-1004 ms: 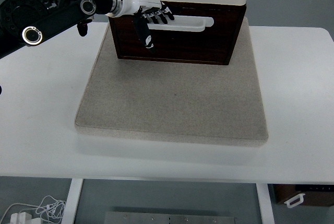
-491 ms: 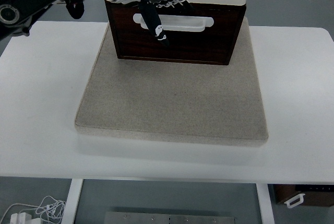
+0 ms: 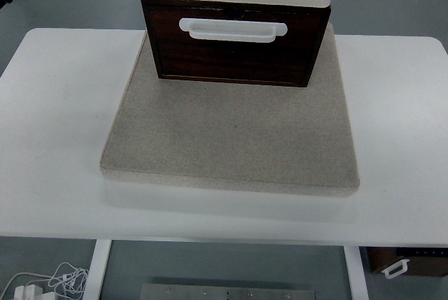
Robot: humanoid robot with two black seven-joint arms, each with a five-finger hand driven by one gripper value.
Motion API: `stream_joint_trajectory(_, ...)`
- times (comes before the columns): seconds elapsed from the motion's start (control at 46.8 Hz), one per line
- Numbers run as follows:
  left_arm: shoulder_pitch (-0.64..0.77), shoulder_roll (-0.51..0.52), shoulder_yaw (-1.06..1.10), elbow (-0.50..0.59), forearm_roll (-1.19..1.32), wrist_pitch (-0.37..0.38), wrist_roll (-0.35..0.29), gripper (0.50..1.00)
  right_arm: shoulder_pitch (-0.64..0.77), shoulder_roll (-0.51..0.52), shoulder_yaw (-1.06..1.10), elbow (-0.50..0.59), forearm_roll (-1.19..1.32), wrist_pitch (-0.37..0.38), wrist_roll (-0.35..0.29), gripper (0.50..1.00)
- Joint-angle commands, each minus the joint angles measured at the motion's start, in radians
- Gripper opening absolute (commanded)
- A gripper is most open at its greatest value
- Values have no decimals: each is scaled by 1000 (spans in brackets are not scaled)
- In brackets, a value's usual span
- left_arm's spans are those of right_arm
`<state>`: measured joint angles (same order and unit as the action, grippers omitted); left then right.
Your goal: Close drawer under combined cabinet
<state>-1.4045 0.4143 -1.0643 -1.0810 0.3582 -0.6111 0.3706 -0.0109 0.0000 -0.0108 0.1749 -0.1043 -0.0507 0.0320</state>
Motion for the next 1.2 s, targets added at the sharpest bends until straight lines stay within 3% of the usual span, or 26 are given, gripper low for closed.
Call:
stream_joint_trajectory(0.0,1,0,-104,19,-13,0,-45,1000,0,0,0,0,0,0,0,952)
stream_joint_trajectory(0.256,-5,21,-296,151,-13,2,-144,1000,0,0,0,0,0,0,0,952)
stream_joint_trajectory(0.448,-7,98,-286,230,-13,200,-236,1000,0,0,0,0,0,0,0,952)
stream_joint_trajectory(0.534,12,116,-283,250,-1,319,-242,1000,0,0,0,0,0,0,0,952)
stream_joint_trajectory(0.641,56,138,-270,276,-2,404,-263,1000,0,0,0,0,0,0,0,952)
stream_joint_trajectory(0.918,93,126,-247,444,-15,519,-269,1000,0,0,3,0,0,5,0,952)
stream_joint_trajectory(1.174,148,84,-223,578,-125,527,-268,1000,-1,0,3,5,-2,6,0,954)
